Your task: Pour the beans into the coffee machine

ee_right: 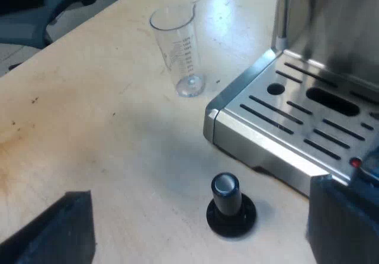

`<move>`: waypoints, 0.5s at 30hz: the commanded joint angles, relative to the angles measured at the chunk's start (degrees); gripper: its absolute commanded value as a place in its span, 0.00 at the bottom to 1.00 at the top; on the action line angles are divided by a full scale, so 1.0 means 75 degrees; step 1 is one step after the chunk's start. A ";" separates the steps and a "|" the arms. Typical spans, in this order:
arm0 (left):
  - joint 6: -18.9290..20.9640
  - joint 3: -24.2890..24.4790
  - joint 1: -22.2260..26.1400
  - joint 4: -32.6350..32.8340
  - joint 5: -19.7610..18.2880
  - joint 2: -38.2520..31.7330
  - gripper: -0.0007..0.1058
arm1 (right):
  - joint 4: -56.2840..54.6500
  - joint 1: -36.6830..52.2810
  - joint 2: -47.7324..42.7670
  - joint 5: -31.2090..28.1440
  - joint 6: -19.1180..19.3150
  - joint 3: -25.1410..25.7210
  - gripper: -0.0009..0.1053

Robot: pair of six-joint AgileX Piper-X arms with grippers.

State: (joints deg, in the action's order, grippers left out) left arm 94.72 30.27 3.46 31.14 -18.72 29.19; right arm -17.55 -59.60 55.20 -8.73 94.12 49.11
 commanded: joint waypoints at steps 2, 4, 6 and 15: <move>0.0078 0.0442 0.0005 0.0590 -0.0058 -0.0229 0.62 | -0.0981 0.0009 -0.0437 -0.0376 -0.0068 0.0367 0.75; 0.0078 0.0562 0.0005 0.0670 -0.0058 -0.0268 0.62 | -0.1312 0.0030 -0.0521 -0.0657 -0.0068 0.0566 0.75; 0.0078 0.0644 0.0005 0.0669 -0.0058 -0.0272 0.62 | -0.1487 0.0194 -0.0544 -0.0723 -0.0068 0.0711 0.75; 0.0078 0.0659 -0.0088 0.0669 -0.0120 -0.0272 0.62 | -0.1530 0.2346 -0.0542 0.0050 -0.0068 0.1099 0.75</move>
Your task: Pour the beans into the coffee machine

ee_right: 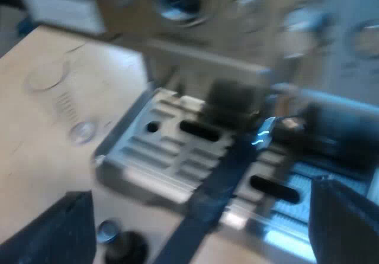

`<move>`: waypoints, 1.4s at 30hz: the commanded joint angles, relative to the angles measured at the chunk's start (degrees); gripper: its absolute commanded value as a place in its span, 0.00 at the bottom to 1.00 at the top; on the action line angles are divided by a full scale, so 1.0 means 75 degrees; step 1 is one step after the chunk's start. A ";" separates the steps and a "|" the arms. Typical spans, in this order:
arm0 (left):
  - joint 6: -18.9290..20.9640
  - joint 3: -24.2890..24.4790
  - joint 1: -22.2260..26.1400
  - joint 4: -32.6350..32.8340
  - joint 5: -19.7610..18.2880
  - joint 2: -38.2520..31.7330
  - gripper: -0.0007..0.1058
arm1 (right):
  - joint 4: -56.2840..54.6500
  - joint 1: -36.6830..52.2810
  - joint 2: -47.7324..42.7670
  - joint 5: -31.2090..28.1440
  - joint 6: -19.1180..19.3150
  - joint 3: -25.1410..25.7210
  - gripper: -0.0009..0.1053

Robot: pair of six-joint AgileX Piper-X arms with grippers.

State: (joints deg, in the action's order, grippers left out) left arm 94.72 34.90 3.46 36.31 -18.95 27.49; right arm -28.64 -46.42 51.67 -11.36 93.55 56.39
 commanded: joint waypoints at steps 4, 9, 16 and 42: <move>0.0078 0.0042 -0.0320 -0.0020 -0.0089 -0.0045 0.62 | -0.0051 0.1541 -0.0137 0.0836 0.0156 0.0128 0.75; 0.0078 0.0042 -0.0414 -0.0020 -0.0095 -0.0045 0.62 | -0.0051 0.2518 -0.0455 0.0846 0.0241 0.0128 0.75; 0.0078 0.0105 -0.0414 -0.0020 -0.0107 -0.0045 0.62 | -0.0734 0.3704 -0.0981 0.0829 0.0861 0.0128 0.75; 0.0594 0.0801 -0.0414 -0.0020 -0.0107 -0.2023 0.62 | -0.2449 0.6255 -0.4267 0.1097 0.1609 0.0128 0.75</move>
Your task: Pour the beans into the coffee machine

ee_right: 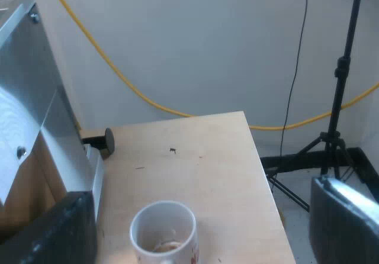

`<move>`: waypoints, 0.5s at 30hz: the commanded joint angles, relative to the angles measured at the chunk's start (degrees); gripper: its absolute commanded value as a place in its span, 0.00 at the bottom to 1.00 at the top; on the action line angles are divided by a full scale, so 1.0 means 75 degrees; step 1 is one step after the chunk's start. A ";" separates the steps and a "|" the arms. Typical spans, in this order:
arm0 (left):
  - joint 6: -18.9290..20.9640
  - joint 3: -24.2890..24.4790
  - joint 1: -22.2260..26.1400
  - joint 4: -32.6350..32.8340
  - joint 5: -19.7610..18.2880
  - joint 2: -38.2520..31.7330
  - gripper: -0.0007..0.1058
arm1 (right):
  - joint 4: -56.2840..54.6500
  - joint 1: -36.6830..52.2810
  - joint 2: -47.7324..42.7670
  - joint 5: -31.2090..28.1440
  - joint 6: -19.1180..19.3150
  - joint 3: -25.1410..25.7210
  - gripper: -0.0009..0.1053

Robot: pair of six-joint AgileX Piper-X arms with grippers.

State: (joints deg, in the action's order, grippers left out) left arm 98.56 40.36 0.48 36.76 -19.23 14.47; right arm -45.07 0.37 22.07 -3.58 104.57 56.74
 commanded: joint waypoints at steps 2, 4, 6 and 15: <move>0.0083 0.0073 -0.0018 -0.0081 -0.0069 -0.0511 0.62 | -0.0453 0.0016 -0.0590 0.0059 0.0140 0.0082 0.75; 0.0083 0.0073 -0.0018 -0.0081 -0.0069 -0.0702 0.62 | -0.0612 0.0016 -0.0865 0.0059 0.0140 0.0082 0.75; 0.0083 0.0073 -0.0018 -0.0081 -0.0069 -0.1008 0.62 | -0.0650 0.0016 -0.1018 0.0059 0.0140 0.0082 0.75; 0.0083 0.0073 -0.0018 0.0491 -0.0036 -0.1761 0.62 | -0.0917 0.0016 -0.2428 0.0059 0.0140 -0.0140 0.75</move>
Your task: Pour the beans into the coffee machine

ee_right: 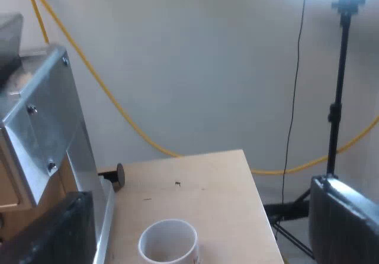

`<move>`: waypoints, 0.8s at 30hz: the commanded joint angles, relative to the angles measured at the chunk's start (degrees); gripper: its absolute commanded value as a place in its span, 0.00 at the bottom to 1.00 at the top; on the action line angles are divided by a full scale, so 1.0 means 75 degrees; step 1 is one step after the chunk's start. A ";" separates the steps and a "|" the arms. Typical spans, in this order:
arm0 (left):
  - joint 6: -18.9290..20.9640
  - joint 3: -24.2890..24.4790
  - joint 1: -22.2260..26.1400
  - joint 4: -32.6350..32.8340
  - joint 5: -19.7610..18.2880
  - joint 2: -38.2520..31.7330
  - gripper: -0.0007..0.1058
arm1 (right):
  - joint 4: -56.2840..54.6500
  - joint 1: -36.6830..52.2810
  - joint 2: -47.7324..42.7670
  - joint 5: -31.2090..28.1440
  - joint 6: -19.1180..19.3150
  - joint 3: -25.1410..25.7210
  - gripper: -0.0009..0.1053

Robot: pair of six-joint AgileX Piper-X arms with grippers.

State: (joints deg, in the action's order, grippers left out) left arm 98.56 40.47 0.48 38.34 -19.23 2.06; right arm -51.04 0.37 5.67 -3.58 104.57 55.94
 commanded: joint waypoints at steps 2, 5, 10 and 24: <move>0.0083 0.0059 -0.0018 0.0585 -0.0019 -0.0187 0.62 | -0.0270 0.0016 -0.0432 0.0059 0.0140 -0.0108 0.75; 0.0083 0.0059 -0.0018 0.1162 -0.0019 -0.0300 0.62 | -0.0470 0.0016 -0.0782 0.0059 0.0154 -0.0278 0.75; 0.0041 0.0059 -0.0018 0.1941 0.0072 -0.0449 0.62 | -0.0785 0.0016 -0.1201 0.0059 0.0244 -0.0638 0.75; -0.0139 -0.0721 -0.0018 0.2845 0.0998 -0.0572 0.62 | -0.1063 0.0002 -0.1167 0.0983 0.0484 -0.1646 0.75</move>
State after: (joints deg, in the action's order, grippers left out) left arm 97.41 35.33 0.48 59.93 -12.62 -0.47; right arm -59.45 0.37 -0.39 3.30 107.48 43.52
